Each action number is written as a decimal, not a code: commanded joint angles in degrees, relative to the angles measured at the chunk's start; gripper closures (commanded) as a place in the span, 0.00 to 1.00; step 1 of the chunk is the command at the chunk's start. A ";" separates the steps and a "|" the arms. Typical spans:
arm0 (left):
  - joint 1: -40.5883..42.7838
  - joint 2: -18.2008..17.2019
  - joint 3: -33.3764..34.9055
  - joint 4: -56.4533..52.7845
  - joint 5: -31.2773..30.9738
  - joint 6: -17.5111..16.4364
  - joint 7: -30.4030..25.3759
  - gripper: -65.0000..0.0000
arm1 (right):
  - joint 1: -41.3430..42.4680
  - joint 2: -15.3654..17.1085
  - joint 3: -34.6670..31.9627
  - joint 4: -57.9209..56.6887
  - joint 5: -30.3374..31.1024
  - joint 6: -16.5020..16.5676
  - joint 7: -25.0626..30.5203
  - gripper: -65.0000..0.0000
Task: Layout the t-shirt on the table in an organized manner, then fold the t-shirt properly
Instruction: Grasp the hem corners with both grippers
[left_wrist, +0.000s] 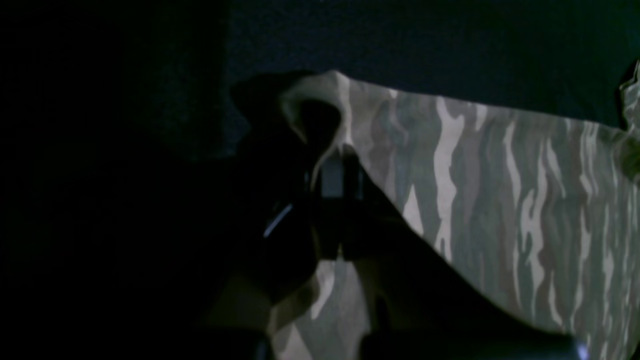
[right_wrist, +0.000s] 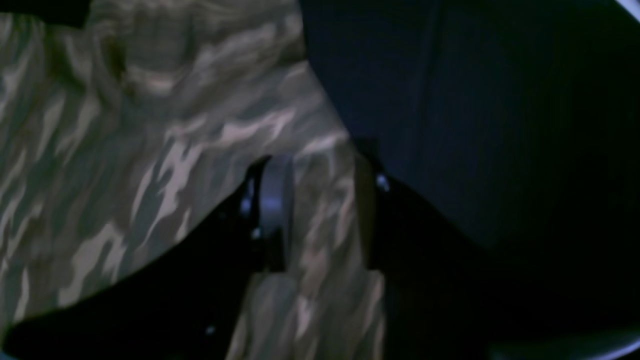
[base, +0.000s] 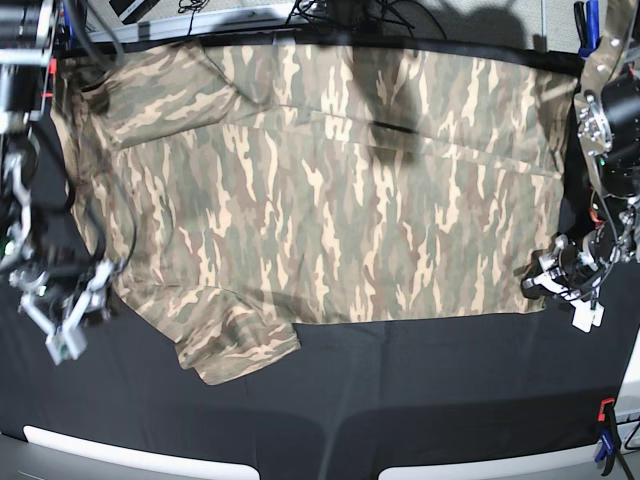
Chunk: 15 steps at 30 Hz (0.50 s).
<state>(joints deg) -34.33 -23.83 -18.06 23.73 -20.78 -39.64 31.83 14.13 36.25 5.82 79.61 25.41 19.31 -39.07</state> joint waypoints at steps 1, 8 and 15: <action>-1.53 -0.92 -0.11 0.63 -0.17 -0.36 -0.11 1.00 | 3.21 0.98 0.52 -1.44 0.35 1.49 0.85 0.62; -1.53 -0.22 -0.11 0.63 3.34 -0.36 -0.13 1.00 | 16.85 -2.93 0.42 -20.22 0.76 8.68 -1.79 0.60; -1.55 0.94 -0.11 0.63 3.34 -0.36 -0.15 1.00 | 30.08 -4.50 -0.55 -40.44 0.55 8.83 -5.92 0.60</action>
<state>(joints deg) -34.54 -22.50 -18.09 23.75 -17.63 -39.64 31.35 42.24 30.85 5.08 37.91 25.15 27.73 -45.78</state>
